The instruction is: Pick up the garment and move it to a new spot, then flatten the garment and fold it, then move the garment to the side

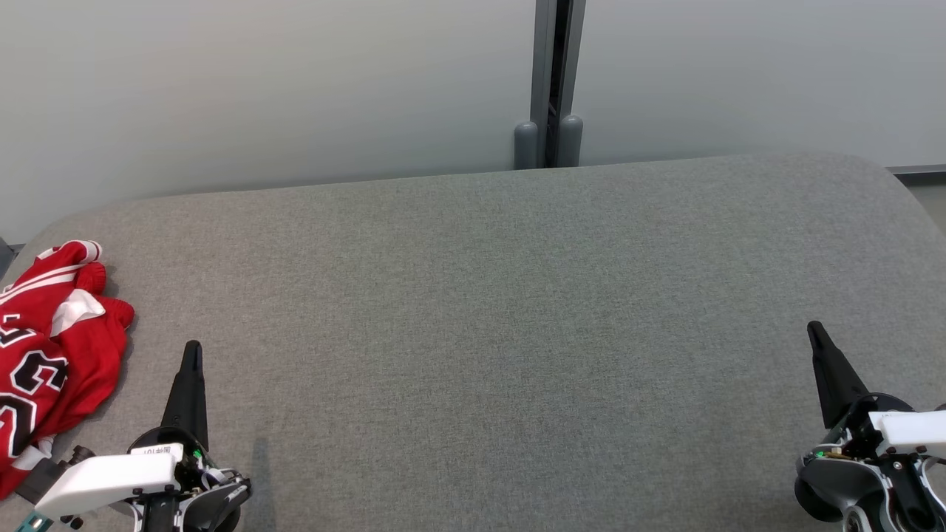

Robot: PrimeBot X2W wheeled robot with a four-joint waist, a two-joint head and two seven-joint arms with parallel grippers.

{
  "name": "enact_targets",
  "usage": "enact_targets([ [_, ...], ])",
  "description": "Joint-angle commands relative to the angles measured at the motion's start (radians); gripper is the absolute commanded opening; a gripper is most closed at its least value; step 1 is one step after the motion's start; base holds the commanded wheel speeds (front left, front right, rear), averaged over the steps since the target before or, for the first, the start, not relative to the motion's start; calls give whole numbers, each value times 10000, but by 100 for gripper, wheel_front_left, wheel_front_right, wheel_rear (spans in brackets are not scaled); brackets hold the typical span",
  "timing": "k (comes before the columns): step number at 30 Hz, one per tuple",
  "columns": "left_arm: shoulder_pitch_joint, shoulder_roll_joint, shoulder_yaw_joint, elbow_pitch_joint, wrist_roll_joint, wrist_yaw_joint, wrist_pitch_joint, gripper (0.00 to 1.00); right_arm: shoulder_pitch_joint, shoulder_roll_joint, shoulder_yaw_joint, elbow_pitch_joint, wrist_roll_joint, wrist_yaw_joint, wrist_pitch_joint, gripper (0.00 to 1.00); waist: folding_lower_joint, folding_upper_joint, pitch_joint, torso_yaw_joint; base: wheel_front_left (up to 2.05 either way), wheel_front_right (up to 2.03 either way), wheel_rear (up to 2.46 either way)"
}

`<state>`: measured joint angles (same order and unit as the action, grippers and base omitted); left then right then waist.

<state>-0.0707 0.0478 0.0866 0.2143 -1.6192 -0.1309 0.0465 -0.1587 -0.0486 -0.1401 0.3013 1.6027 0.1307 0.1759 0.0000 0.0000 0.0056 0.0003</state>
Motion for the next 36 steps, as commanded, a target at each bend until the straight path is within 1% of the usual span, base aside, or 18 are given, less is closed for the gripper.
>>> enact_targets([
  [1,-186,44,29,-13,53,-40,0,0,-83,-51,-1,-14,-28,1,46,0,0,0,0,0,0,0,0],
  [27,-186,44,29,-13,53,-40,-2,0,-83,-51,-1,-14,-29,1,46,0,0,0,0,0,0,0,0],
  [28,16,-2,-10,24,0,0,-6,0,18,5,-2,20,-5,2,-10,0,0,0,0,0,0,0,0],
  [29,62,-23,-21,101,2,4,-9,100,75,36,-1,82,-7,0,-14,100,0,0,0,-1,0,0,0],
  [31,289,-97,-56,320,2,13,-13,100,323,141,13,278,-9,0,-23,100,0,0,1,-1,0,0,0],
  [36,238,-86,-187,305,75,13,-215,100,388,128,107,95,-187,0,-305,100,0,0,-16,-12,0,0,0],
])
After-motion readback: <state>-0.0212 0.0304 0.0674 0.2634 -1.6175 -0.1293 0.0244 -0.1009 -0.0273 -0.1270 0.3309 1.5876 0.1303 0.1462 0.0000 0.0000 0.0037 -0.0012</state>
